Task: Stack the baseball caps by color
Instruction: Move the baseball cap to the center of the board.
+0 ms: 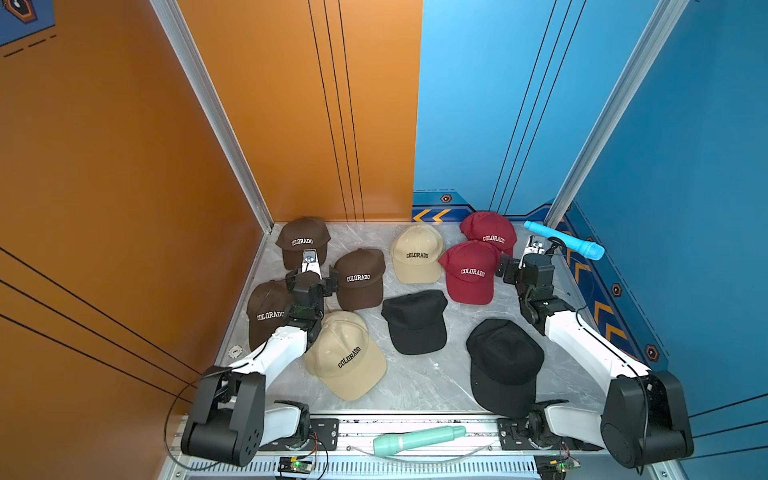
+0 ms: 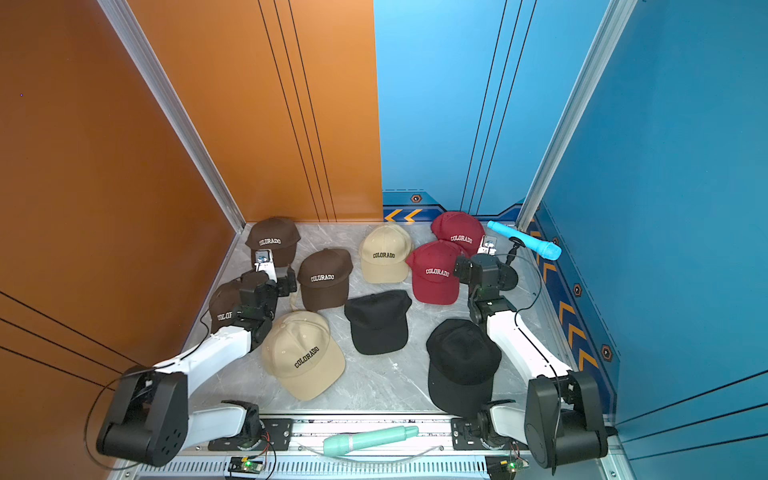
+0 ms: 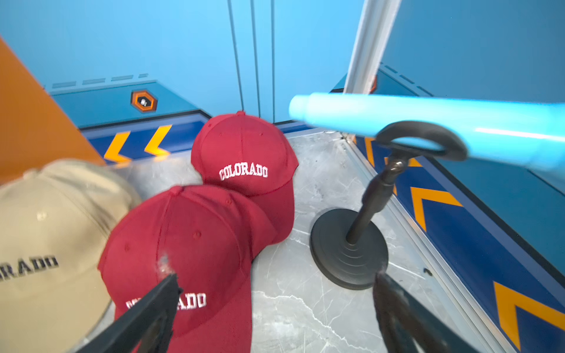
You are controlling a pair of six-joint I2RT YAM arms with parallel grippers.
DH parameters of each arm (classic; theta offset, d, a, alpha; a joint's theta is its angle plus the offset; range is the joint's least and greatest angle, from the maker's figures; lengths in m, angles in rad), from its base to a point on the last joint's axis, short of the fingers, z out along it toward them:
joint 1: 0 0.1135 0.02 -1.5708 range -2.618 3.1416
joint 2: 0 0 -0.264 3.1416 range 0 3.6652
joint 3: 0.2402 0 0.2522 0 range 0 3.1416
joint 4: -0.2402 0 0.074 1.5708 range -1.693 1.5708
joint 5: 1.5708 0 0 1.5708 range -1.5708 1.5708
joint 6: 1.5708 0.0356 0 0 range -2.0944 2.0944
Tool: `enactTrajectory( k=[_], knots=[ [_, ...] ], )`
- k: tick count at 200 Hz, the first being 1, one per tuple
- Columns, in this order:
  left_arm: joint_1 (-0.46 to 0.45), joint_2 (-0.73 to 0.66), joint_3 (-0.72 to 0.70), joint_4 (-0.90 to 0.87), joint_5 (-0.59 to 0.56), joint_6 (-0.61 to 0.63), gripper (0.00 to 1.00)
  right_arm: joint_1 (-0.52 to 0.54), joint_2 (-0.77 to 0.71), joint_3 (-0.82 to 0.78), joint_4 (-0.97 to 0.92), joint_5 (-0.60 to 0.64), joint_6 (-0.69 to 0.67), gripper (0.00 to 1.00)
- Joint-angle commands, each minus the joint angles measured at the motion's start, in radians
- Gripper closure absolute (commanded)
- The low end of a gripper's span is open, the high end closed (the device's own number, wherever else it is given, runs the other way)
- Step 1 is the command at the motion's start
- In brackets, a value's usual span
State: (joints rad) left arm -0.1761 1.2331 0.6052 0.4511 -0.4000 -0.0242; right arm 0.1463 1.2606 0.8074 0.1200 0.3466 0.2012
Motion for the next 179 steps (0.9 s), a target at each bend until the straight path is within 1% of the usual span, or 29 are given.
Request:
enactTrajectory(
  k=[1, 17, 23, 29, 38, 58, 65, 83, 102, 121, 139, 168, 179],
  knots=[
    [-0.043, -0.058, 0.087, -0.258, -0.093, -0.079, 0.02, 0.016, -0.008, 0.074, -0.271, 0.035, 0.139, 0.00],
    [-0.099, -0.097, 0.131, -0.358, -0.120, -0.158, 0.02, 0.025, 0.000, 0.120, -0.312, 0.004, 0.137, 0.00],
    [-0.120, -0.111, 0.143, -0.396, -0.123, -0.200, 0.02, 0.030, 0.012, 0.144, -0.335, 0.015, 0.140, 0.00],
    [-0.136, -0.126, 0.155, -0.432, -0.106, -0.246, 0.02, 0.034, 0.031, 0.180, -0.376, 0.026, 0.151, 0.00],
    [-0.170, -0.146, 0.167, -0.464, -0.087, -0.281, 0.02, 0.034, 0.071, 0.246, -0.459, 0.029, 0.171, 0.00],
    [-0.259, -0.180, 0.207, -0.581, -0.176, -0.378, 0.02, 0.059, 0.140, 0.357, -0.591, 0.034, 0.186, 0.00],
    [-0.284, -0.185, 0.224, -0.627, -0.197, -0.416, 0.02, 0.075, 0.148, 0.372, -0.602, 0.052, 0.183, 0.00],
    [-0.330, -0.194, 0.270, -0.815, -0.229, -0.540, 0.02, 0.108, 0.165, 0.399, -0.616, 0.063, 0.177, 0.00],
    [-0.383, -0.219, 0.300, -0.990, -0.270, -0.674, 0.02, 0.130, 0.215, 0.447, -0.641, 0.095, 0.188, 0.00],
    [-0.430, -0.256, 0.310, -1.152, -0.295, -0.835, 0.02, 0.148, 0.270, 0.458, -0.607, 0.099, 0.182, 0.00],
    [-0.469, -0.274, 0.325, -1.318, -0.295, -1.016, 0.02, 0.177, 0.329, 0.474, -0.594, 0.098, 0.181, 0.00],
    [-0.556, -0.258, 0.344, -1.494, -0.297, -1.222, 0.02, 0.204, 0.404, 0.533, -0.628, 0.080, 0.187, 0.01],
    [-0.574, -0.234, 0.359, -1.541, -0.299, -1.266, 0.02, 0.213, 0.407, 0.541, -0.628, 0.073, 0.178, 0.01]
  ],
)
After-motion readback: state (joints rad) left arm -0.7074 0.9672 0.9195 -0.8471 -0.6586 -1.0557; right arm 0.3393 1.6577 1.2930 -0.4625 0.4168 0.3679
